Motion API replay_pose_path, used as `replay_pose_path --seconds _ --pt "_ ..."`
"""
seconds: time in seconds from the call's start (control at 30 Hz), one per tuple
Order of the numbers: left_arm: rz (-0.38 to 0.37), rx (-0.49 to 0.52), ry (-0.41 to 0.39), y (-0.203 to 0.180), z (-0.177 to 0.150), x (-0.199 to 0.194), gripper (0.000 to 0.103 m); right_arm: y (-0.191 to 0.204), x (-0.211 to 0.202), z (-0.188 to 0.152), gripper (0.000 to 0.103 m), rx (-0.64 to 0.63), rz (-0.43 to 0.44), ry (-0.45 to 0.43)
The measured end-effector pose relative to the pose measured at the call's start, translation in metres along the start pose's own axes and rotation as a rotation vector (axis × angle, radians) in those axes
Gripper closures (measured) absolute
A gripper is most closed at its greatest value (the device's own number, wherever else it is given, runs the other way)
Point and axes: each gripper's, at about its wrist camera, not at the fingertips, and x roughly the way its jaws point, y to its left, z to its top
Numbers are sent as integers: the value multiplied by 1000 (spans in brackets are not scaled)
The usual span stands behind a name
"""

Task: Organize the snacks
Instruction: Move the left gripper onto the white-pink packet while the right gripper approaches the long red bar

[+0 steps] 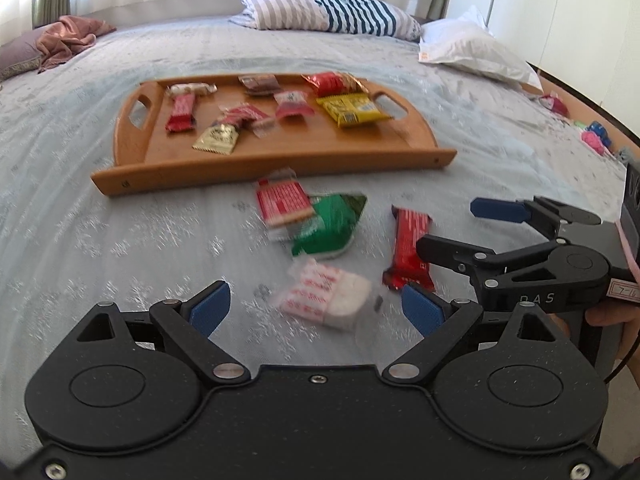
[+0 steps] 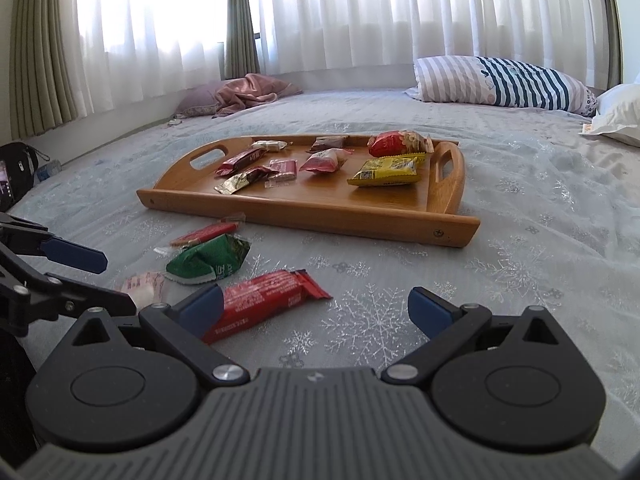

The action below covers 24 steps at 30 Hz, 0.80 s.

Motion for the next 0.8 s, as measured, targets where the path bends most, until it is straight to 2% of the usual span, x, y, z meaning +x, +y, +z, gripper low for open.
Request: replay_pose_path --seconds 0.1,0.27,0.33,0.47,0.6,0.8 --pt "-2 4 9 -1 -3 5 23 1 0 -1 0 -5 2 -2" --pt "8 32 4 -7 -6 8 33 -1 2 -2 0 11 17 4" --pt "28 46 -4 -9 -7 7 43 -2 3 -3 0 21 22 2" --pt "44 28 -11 -7 -6 6 47 -1 1 -3 0 25 17 -13" --pt "47 18 -21 -4 -4 1 55 9 -3 -3 0 -42 21 -30" --pt "41 -14 -15 3 -3 -1 55 25 4 0 0 -121 18 -16"
